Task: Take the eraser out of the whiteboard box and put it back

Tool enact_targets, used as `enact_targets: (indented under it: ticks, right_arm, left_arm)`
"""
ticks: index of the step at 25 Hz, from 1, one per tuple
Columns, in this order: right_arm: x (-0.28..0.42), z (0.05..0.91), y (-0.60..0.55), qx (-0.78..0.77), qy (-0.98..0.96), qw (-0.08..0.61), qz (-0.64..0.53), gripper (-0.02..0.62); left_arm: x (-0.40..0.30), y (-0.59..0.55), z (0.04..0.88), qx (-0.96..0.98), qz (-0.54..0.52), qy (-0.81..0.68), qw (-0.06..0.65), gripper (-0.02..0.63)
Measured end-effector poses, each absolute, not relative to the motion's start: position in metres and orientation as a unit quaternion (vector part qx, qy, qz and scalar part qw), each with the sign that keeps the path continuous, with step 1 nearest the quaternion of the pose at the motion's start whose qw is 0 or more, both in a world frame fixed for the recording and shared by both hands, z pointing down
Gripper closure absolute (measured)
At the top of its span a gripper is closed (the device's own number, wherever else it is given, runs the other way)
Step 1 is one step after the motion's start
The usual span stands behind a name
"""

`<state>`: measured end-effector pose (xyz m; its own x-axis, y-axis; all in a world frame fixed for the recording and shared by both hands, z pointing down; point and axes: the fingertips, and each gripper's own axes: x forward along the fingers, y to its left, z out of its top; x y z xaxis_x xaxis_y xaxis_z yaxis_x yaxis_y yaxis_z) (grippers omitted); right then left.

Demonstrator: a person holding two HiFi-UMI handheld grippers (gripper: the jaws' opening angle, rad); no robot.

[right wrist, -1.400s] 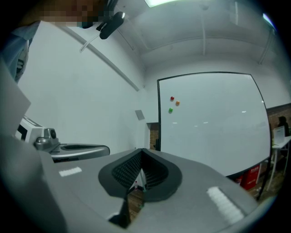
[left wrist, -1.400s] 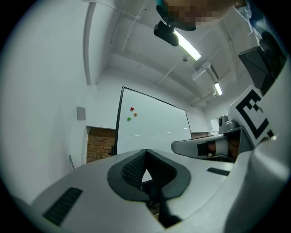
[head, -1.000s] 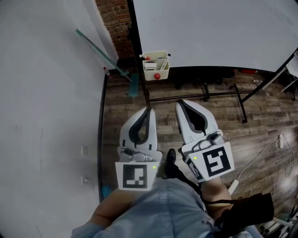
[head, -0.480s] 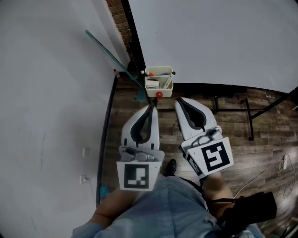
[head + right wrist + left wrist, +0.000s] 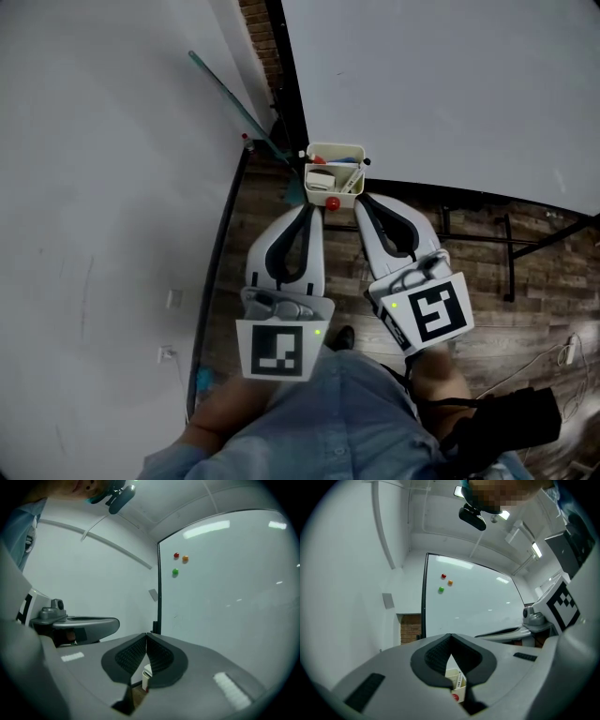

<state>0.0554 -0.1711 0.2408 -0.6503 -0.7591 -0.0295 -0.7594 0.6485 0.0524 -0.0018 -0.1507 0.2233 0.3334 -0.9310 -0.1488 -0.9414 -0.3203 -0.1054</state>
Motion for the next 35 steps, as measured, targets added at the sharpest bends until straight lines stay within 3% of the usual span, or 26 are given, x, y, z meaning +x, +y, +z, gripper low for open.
enact_targets:
  ticks: [12, 19, 26, 35]
  right_arm:
    - [0.026, 0.280, -0.216, -0.398, 0.916, -0.057, 0.010, 0.564]
    - [0.014, 0.306, -0.233, -0.377, 0.921, -0.097, -0.004, 0.471]
    - [-0.001, 0.339, -0.253, -0.363, 0.920, -0.150, -0.014, 0.419]
    - [-0.014, 0.374, -0.273, -0.365, 0.906, -0.215, -0.017, 0.402]
  left_arm:
    - [-0.027, -0.205, 0.244, -0.820, 0.032, 0.569, 0.048, 0.601]
    - [-0.031, -0.230, 0.265, -0.827, 0.026, 0.561, 0.014, 0.601]
    - [-0.043, -0.255, 0.280, -0.828, 0.022, 0.561, -0.007, 0.601]
    - [-0.056, -0.280, 0.299, -0.834, 0.016, 0.551, -0.030, 0.601]
